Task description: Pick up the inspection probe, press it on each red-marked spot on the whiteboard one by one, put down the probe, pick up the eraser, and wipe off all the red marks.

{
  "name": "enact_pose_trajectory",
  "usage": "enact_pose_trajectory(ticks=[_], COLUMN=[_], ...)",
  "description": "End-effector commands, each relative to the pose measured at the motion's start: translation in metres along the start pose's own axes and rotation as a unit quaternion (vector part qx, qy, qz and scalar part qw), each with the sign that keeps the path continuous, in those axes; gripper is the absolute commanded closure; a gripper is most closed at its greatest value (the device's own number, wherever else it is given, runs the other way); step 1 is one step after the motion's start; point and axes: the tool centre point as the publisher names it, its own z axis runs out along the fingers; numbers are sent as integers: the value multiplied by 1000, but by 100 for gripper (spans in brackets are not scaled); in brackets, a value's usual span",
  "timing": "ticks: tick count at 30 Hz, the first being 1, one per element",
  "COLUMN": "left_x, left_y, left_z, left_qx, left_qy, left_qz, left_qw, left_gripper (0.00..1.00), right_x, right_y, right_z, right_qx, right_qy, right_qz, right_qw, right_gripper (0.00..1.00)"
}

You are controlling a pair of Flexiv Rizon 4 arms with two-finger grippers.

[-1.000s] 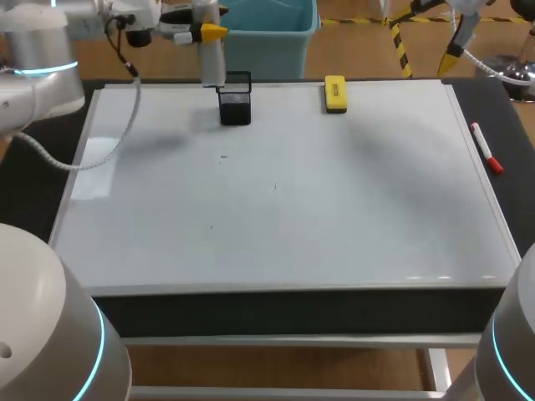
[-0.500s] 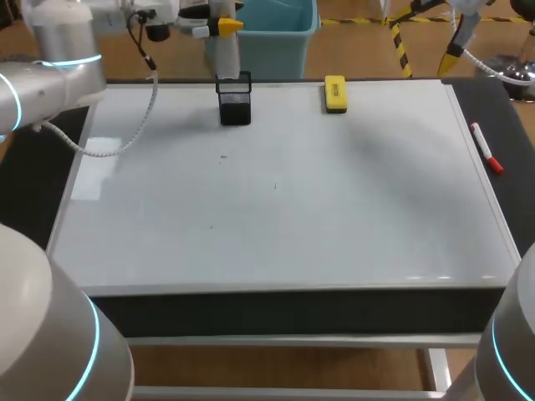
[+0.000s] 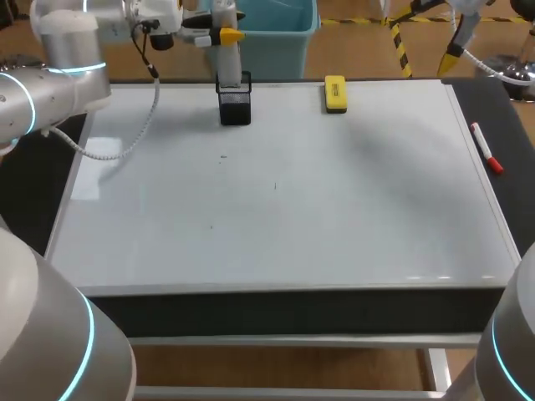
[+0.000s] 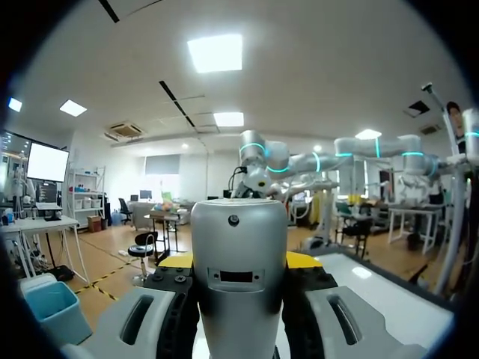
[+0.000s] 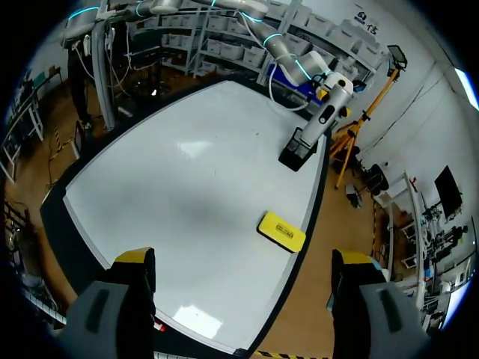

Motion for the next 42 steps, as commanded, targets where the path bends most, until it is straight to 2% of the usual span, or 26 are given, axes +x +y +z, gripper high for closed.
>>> enact_pose_trajectory(ticks=[1,22,42], left_x=[-5,-5,-7], left_y=[6,56,82], left_z=[2,2,5], left_qx=[5,6,-3], left_qy=[3,-6,4], left_qz=[3,2,5], left_qw=[1000,1000,1000], left_gripper=[100,100,100], right_x=[0,0,0], right_y=[0,0,0], right_z=[-1,-1,-1], right_qx=[2,2,2], right_qy=[2,2,2], right_qz=[-1,-1,-1], right_qw=[1000,1000,1000], right_gripper=[0,0,0])
